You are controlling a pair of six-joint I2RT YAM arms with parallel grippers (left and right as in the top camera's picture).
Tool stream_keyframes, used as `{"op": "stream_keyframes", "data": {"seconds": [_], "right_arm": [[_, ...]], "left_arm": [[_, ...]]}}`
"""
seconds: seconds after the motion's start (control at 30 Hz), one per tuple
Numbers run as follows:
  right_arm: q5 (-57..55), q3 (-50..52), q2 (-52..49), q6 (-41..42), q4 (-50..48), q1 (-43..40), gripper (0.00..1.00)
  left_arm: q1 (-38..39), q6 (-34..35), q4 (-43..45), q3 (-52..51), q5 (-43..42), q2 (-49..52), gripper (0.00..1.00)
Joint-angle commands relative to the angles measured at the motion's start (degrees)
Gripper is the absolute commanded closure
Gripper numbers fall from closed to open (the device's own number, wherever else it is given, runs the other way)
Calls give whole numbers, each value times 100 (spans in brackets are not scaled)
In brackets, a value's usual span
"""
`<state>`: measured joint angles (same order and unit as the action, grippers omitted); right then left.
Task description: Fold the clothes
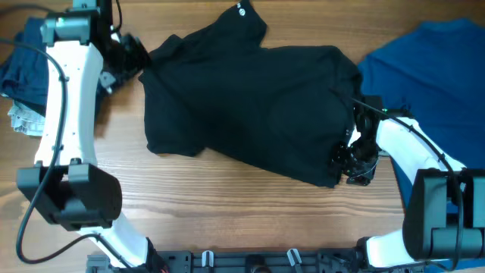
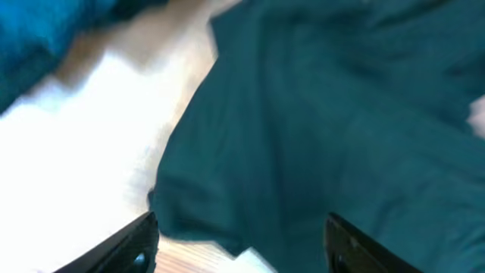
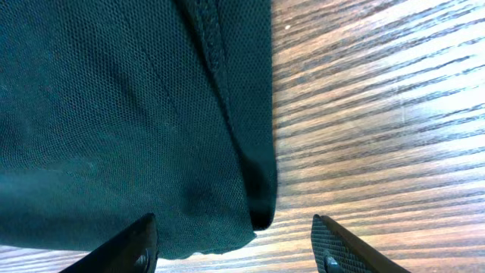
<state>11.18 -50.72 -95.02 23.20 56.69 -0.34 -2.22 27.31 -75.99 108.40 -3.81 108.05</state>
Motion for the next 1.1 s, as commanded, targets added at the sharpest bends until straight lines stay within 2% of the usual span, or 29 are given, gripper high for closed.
{"op": "stream_keyframes", "data": {"seconds": [0.0, 0.17, 0.23, 0.33, 0.43, 0.53, 0.67, 0.83, 0.87, 0.93, 1.0, 1.07], "right_arm": [[90, 22, 90, -74, -28, -13, 34], [87, 22, 90, -72, -146, -13, 34], [87, 22, 90, -70, -267, -13, 35], [76, -96, 92, -72, -424, -13, 40], [46, -743, 92, -120, -313, -13, 38], [46, -1250, 92, -372, -260, -13, 37], [46, -1342, 92, -372, -278, -13, 36], [44, -1342, 92, -374, -345, -13, 34], [44, -1342, 92, -376, -341, -13, 34], [44, -1342, 92, -417, -328, -13, 34], [46, -1340, 92, -472, -310, -13, 34], [44, -1340, 92, -483, -313, -13, 34]], "left_arm": [[22, 365, -162, -809, -114, 4, 29], [17, 621, 164, -2072, -111, 7, 16], [17, 621, 330, -2387, -107, 7, 15], [17, 621, 662, -2686, -109, 7, 17], [17, 621, 710, -2721, -109, 17, 18], [11, 621, 927, -3202, -105, 22, 21], [-2, 664, 1578, -4065, -109, 28, 29], [-70, 662, 2013, -4155, -107, 26, 34], [-70, 662, 2105, -4155, -103, 26, 39], [-70, 662, 2175, -4155, 7, 26, 96], [-70, 671, 1928, -4168, 190, 26, 96], [-70, 1058, 1517, -4170, 577, 26, 96]]}}
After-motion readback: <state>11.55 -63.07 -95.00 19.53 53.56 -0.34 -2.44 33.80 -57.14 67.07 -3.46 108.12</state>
